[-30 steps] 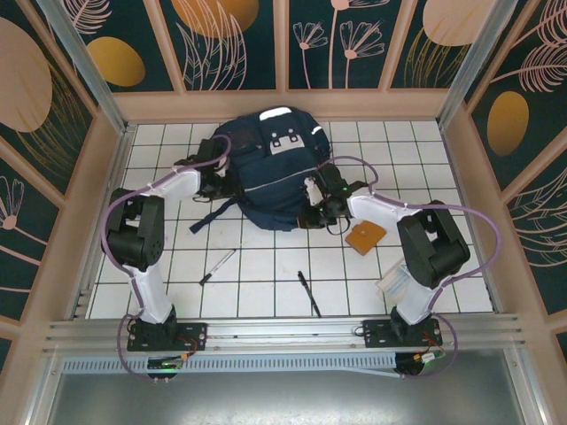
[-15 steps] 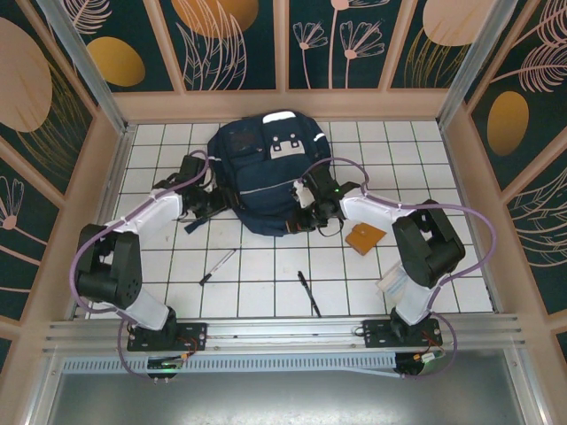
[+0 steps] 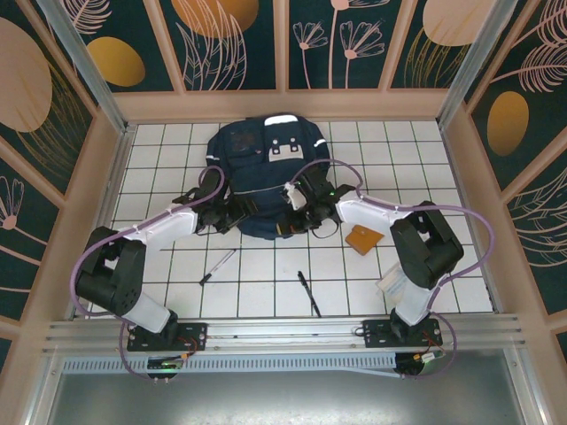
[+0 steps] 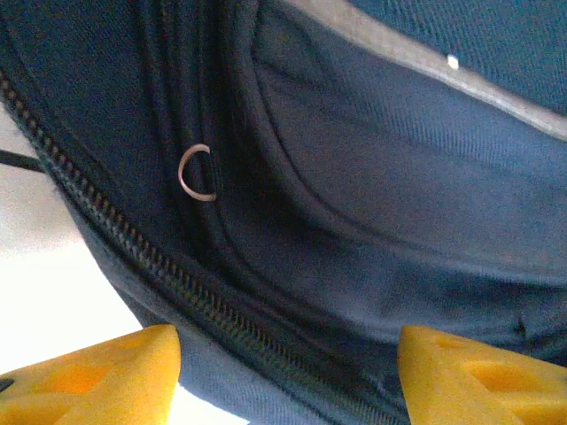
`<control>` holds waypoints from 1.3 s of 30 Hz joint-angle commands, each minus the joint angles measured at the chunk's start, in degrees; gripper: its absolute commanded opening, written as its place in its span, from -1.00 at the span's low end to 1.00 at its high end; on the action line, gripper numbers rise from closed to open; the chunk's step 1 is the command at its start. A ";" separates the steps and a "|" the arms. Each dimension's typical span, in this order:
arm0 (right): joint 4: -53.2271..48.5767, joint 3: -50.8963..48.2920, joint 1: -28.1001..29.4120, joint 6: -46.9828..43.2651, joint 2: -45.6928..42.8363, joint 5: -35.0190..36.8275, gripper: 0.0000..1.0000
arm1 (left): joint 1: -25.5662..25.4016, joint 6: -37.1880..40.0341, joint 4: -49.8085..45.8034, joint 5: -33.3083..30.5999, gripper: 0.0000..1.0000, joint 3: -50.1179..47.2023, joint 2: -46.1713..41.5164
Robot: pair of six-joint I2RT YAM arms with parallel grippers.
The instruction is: Pack the student bag
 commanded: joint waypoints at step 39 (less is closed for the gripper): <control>-5.45 7.44 1.31 -7.24 5.89 5.44 -1.00 | 11.61 22.23 -18.10 -5.74 0.07 15.46 4.45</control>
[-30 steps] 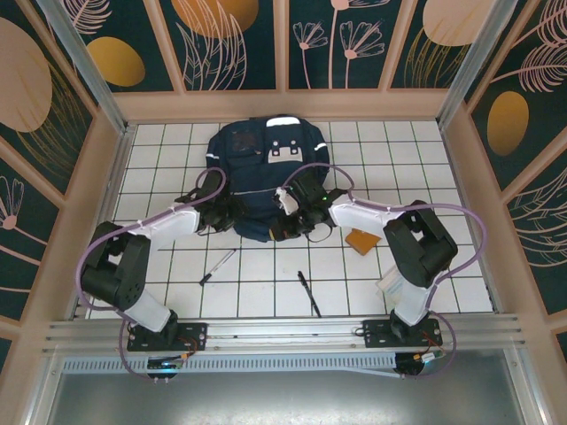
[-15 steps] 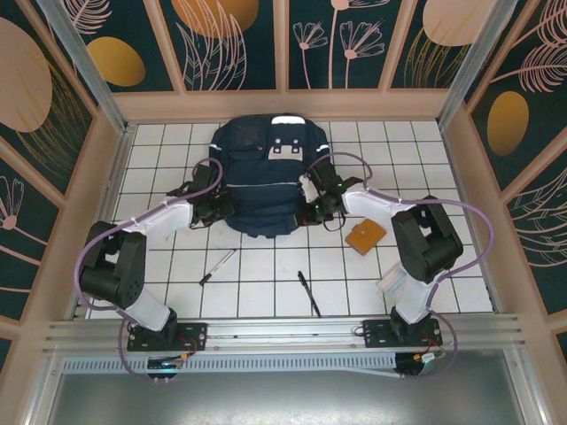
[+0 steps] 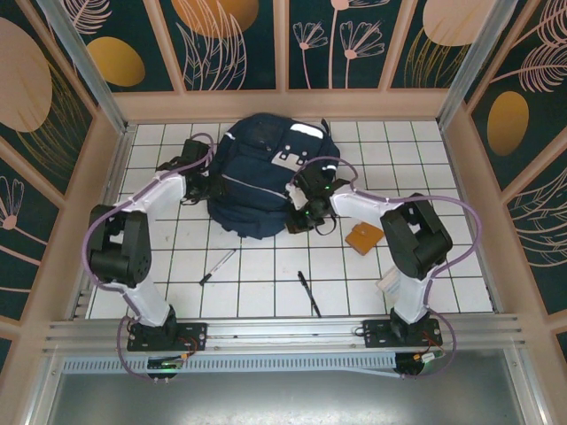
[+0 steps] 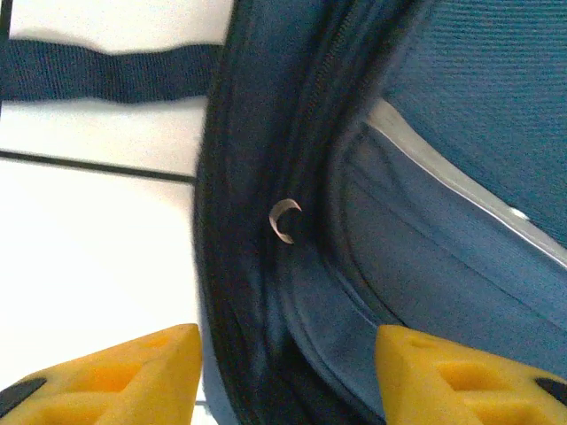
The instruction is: Pack the student bag
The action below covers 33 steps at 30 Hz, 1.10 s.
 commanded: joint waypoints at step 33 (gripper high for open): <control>-0.59 -0.23 -13.47 2.51 3.40 13.42 -1.00 | -2.04 -1.52 4.42 0.07 -1.00 -11.66 -7.25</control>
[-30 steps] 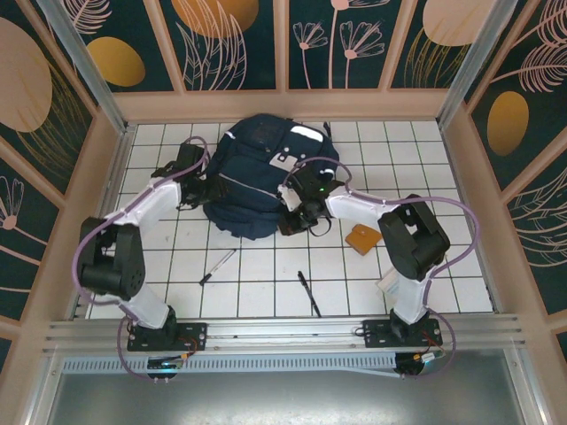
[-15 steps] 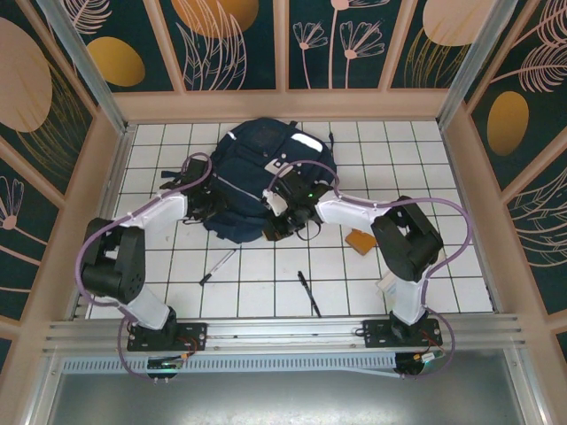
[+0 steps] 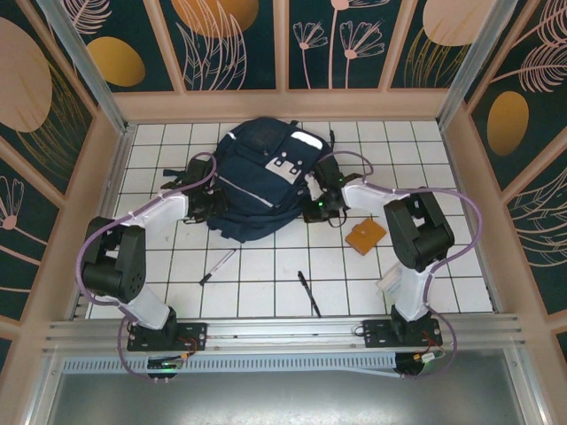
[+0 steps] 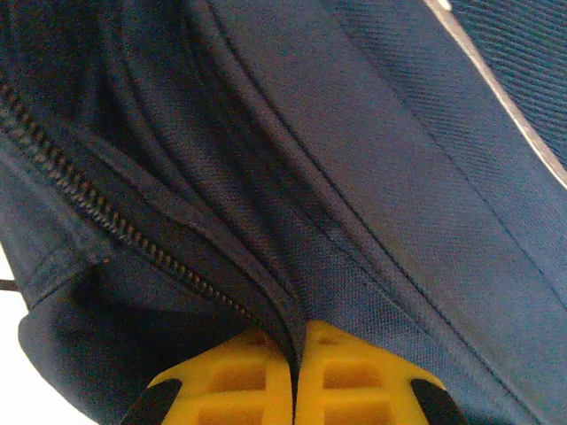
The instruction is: Pack the student bag
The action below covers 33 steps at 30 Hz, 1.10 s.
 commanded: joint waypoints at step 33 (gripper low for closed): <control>2.55 -9.87 -12.70 0.66 -21.40 6.77 -0.10 | 0.65 13.70 -0.38 17.05 -0.14 1.59 -14.66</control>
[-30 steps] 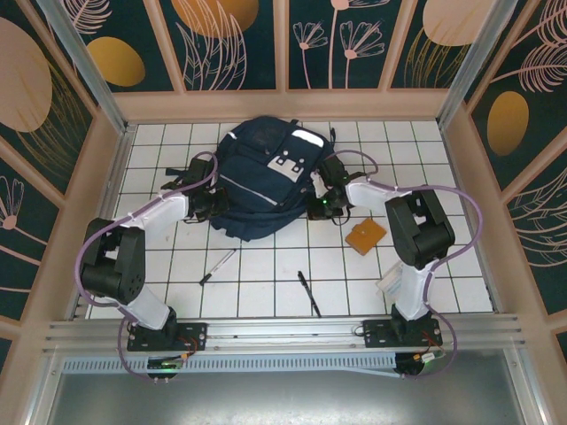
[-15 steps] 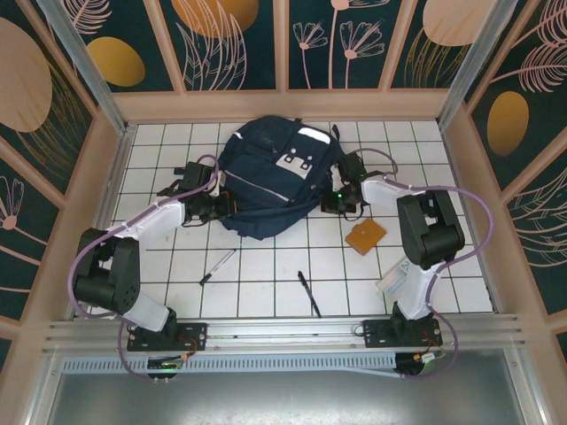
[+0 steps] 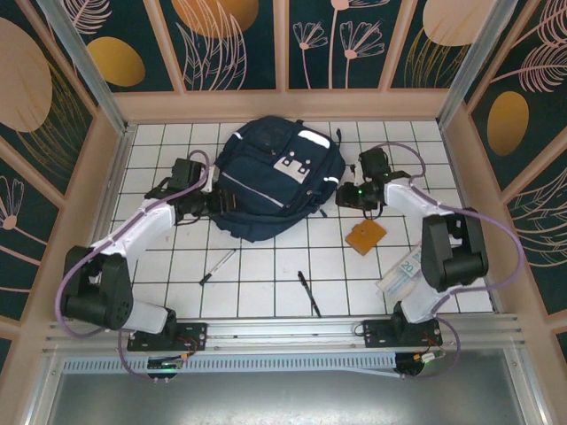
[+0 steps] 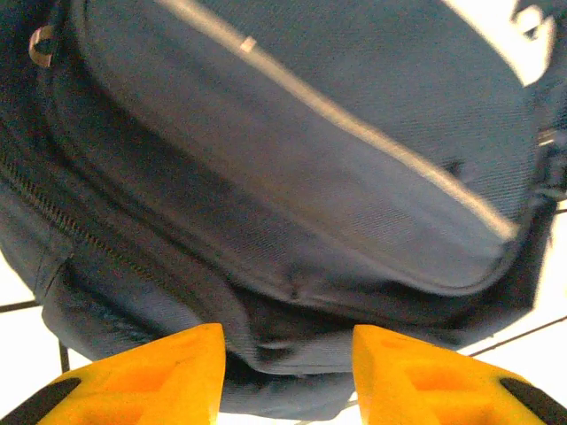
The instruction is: Pack the student bag
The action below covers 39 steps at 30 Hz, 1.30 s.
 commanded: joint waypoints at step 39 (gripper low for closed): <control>16.56 -3.01 -1.42 -6.68 -2.39 -10.92 0.42 | -24.32 9.70 -7.34 -24.21 -0.62 35.43 38.77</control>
